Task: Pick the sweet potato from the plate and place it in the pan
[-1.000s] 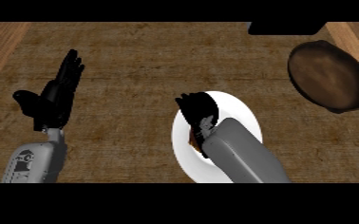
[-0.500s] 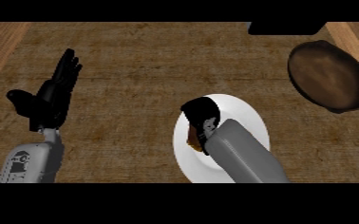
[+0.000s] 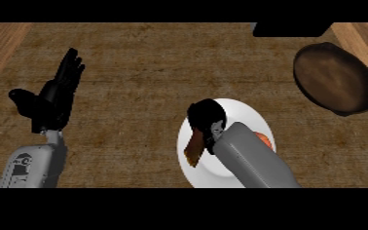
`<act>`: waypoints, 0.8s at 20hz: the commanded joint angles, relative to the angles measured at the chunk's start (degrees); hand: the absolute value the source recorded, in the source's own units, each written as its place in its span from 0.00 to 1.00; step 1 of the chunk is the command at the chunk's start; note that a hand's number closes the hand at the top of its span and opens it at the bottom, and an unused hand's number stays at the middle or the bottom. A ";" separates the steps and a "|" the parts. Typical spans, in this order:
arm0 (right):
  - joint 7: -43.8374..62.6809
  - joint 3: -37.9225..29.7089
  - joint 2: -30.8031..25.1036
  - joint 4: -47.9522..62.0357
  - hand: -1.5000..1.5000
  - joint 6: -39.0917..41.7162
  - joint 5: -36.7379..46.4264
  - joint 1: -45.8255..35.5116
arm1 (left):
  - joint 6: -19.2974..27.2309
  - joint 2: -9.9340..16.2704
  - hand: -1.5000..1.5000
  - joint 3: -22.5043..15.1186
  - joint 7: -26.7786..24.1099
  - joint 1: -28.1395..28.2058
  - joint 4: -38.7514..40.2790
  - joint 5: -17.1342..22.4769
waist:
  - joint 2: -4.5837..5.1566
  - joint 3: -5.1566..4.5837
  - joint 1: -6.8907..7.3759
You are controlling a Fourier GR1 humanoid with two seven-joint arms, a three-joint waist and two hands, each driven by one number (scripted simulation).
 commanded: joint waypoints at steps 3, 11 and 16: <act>3.91 -0.40 -2.02 -13.95 1.00 -3.92 0.36 13.92 | -1.52 0.62 0.50 1.34 -1.58 4.18 -1.99 1.51 | 0.11 0.22 -0.90; 4.33 -4.07 -11.39 -36.50 1.00 -16.19 3.24 27.18 | 1.21 -0.21 0.50 0.60 1.25 1.43 -0.97 -0.69 | 0.08 0.24 -1.84; 2.17 -6.73 -14.27 -46.05 1.00 -28.31 8.19 30.07 | -0.23 0.04 0.50 0.68 0.11 2.28 -1.86 0.28 | 0.18 0.27 -1.51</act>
